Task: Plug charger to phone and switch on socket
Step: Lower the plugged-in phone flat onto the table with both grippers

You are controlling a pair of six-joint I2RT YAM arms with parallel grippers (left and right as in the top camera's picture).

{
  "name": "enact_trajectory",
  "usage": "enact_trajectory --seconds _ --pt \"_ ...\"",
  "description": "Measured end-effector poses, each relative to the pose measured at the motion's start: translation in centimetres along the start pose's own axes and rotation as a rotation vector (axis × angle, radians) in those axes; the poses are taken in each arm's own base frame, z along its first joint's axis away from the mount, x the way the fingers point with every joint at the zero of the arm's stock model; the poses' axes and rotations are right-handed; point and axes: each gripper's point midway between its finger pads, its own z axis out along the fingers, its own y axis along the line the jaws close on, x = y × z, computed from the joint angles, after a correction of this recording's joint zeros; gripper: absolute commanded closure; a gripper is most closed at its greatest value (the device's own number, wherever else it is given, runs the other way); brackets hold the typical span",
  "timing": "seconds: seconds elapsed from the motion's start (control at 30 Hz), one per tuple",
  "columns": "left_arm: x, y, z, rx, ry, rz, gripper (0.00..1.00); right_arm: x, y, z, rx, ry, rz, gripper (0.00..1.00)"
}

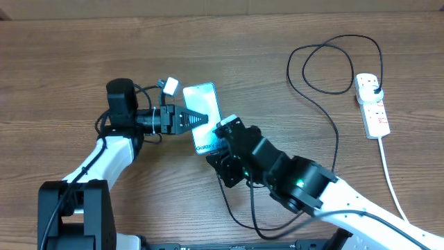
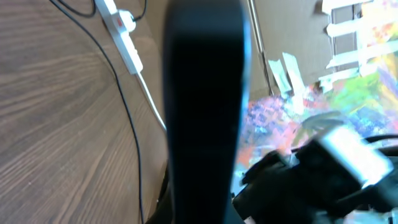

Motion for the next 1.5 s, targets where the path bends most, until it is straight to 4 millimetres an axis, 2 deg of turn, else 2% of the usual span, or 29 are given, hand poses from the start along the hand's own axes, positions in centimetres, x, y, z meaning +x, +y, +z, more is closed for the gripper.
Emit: enact_trajectory --seconds 0.07,0.27,0.37,0.53,0.63,0.7,0.8,1.0,1.2,1.33,1.5 --pt "0.1 0.0 0.1 0.001 0.002 0.002 0.96 -0.3 0.2 -1.1 -0.006 -0.018 0.011 0.62" --pt "-0.6 0.1 1.4 -0.036 -0.014 0.006 0.96 -0.3 1.1 -4.4 -0.061 -0.042 0.078 0.41" --pt "-0.7 -0.6 3.9 -0.039 0.006 0.050 0.96 -0.1 1.7 -6.8 -0.100 -0.062 0.094 0.18" --pt "-0.4 -2.2 8.5 -0.045 0.062 0.051 0.96 -0.3 2.3 -10.9 -0.158 -0.138 0.102 0.16" --pt "-0.9 -2.3 9.7 -0.075 0.074 0.016 0.96 -0.2 2.5 -12.2 -0.176 -0.162 0.102 0.16" --pt "-1.3 -1.2 9.9 -0.123 0.076 -0.040 0.96 -0.1 2.4 -12.6 -0.178 -0.164 0.105 0.16" --pt "-1.5 1.4 9.8 -0.219 0.072 -0.119 0.96 0.5 2.1 -12.4 -0.165 -0.141 0.108 0.15" --pt "0.8 7.4 8.4 -0.464 0.125 -0.242 0.96 1.0 1.9 -12.1 -0.152 -0.116 0.112 0.13" --pt "2.1 10.8 7.0 -0.585 0.194 -0.244 0.96 1.3 1.7 -11.5 -0.138 -0.091 0.114 0.12" --pt "2.6 12.9 5.2 -0.622 0.206 -0.275 0.96 2.1 1.3 -10.6 -0.113 -0.043 0.120 0.11" --pt "2.8 14.1 2.8 -0.641 0.206 -0.292 0.96 2.8 0.9 -9.3 -0.086 0.009 0.127 0.04"
